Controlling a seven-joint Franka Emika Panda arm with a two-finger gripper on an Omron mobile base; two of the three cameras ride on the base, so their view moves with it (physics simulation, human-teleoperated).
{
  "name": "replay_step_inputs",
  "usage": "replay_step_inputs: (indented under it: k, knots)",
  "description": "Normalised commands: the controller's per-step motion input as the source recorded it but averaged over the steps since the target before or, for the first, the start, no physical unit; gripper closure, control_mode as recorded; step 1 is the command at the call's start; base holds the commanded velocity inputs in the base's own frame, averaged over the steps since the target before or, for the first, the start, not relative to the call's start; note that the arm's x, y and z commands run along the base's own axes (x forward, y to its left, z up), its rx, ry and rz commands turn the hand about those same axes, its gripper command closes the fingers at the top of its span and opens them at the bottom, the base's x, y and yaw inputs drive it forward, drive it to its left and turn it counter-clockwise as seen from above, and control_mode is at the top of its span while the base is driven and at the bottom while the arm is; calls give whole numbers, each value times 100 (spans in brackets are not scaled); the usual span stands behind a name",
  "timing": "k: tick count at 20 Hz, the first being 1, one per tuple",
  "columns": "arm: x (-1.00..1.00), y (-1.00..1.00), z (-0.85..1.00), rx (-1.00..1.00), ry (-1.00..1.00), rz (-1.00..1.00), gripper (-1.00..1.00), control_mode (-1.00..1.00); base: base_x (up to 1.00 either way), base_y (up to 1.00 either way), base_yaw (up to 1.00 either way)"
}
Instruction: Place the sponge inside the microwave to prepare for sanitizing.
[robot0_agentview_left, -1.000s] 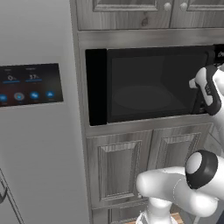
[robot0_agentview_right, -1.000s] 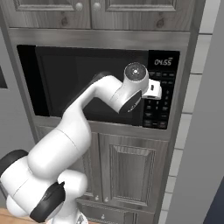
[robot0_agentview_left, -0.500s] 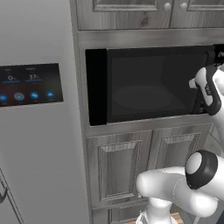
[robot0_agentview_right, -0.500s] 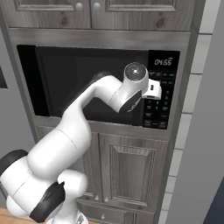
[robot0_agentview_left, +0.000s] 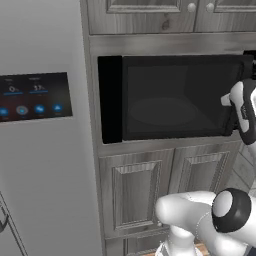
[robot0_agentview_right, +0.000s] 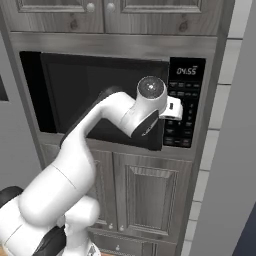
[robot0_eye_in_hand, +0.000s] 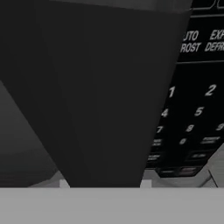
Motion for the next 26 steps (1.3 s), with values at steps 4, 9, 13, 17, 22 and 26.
replay_step_inputs:
  k: [4,9,13,17,22,26]
  knots:
    - [-66,31,0,-1,0,0,100,-100,0,0,0]
    - [-37,47,-4,-3,3,0,100,-100,0,0,0]
    - [-24,45,-8,-1,4,0,100,-100,0,0,0]
    - [-21,55,0,-2,2,-5,100,-100,0,0,0]
    - [-17,55,0,-2,3,-11,100,-100,0,0,0]
    - [-19,57,0,-3,3,-14,100,-100,0,0,0]
